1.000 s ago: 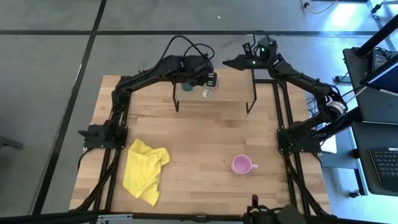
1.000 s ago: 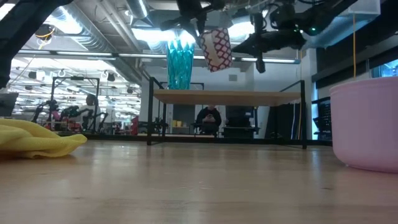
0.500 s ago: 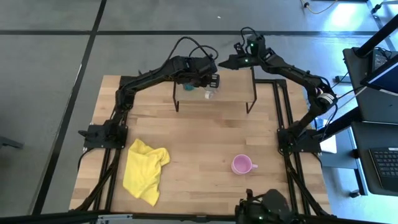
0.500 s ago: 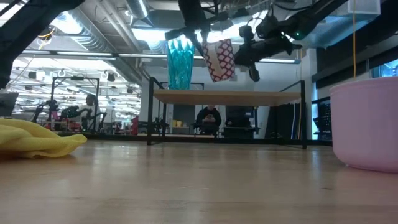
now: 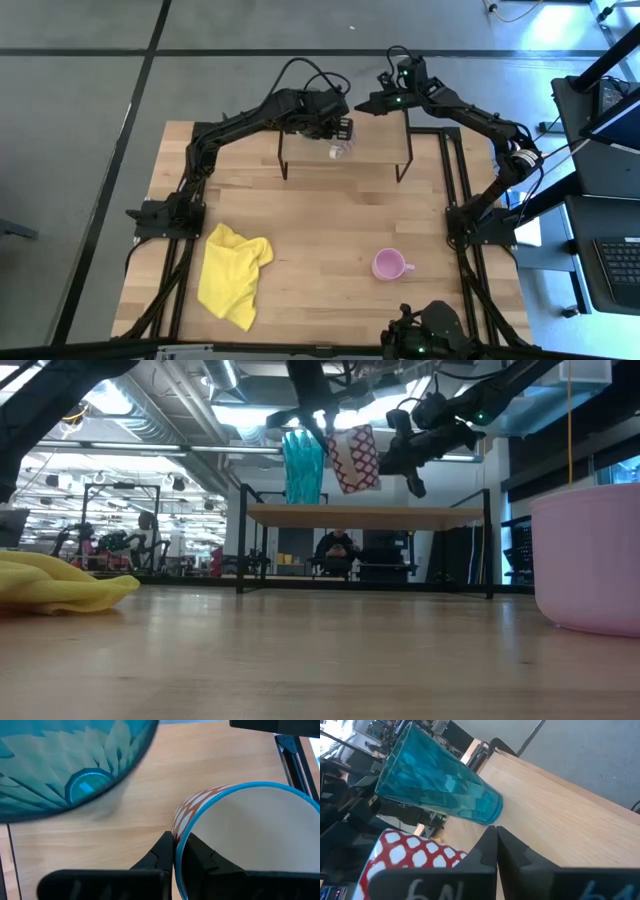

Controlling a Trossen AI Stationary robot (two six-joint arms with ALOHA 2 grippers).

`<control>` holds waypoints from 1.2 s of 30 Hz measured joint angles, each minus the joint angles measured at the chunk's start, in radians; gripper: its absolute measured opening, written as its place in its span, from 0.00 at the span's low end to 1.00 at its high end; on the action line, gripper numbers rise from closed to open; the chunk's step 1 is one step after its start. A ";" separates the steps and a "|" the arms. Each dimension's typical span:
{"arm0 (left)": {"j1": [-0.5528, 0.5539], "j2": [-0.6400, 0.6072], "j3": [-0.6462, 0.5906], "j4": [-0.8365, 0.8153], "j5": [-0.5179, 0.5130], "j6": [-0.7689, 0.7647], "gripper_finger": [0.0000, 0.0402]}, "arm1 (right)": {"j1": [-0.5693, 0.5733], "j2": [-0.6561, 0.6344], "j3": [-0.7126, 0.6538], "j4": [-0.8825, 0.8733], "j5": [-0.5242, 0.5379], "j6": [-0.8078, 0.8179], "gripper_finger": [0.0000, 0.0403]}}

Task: Stack small to large cups/mugs on shelf
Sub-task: Put the red cup on the shelf

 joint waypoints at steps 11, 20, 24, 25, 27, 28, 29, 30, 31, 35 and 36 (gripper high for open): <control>-0.020 0.000 0.000 -0.009 -0.018 -0.021 0.03 | 0.010 0.000 0.000 -0.012 -0.038 0.001 0.01; -0.028 0.000 0.000 -0.035 -0.034 -0.031 0.04 | 0.056 0.000 0.000 -0.046 -0.083 -0.006 0.01; -0.028 0.000 0.000 -0.042 -0.034 -0.031 0.04 | 0.070 0.000 0.000 -0.048 -0.099 -0.007 0.01; -0.028 0.000 0.000 -0.043 -0.034 -0.031 0.04 | 0.075 0.000 0.000 -0.051 -0.099 -0.007 0.01; -0.028 0.000 0.000 -0.043 -0.035 -0.031 0.05 | 0.081 0.000 0.000 -0.055 -0.099 -0.008 0.01; -0.028 0.000 0.000 -0.043 -0.035 -0.031 0.06 | 0.084 0.000 0.000 -0.055 -0.099 -0.008 0.01; -0.028 0.000 0.000 -0.044 -0.035 -0.031 0.06 | 0.087 0.000 0.000 -0.055 -0.099 -0.008 0.01; -0.028 0.000 0.000 -0.044 -0.036 -0.031 0.07 | 0.090 0.000 0.000 -0.055 -0.099 -0.008 0.01; -0.028 0.000 0.000 -0.044 -0.036 -0.032 0.07 | 0.093 0.000 0.000 -0.055 -0.099 -0.008 0.01; -0.031 0.000 0.000 -0.044 -0.037 -0.032 0.07 | 0.094 0.000 0.000 -0.055 -0.099 -0.008 0.01; -0.031 0.000 0.000 -0.044 -0.037 -0.032 0.06 | 0.094 0.000 0.000 -0.055 -0.098 -0.008 0.01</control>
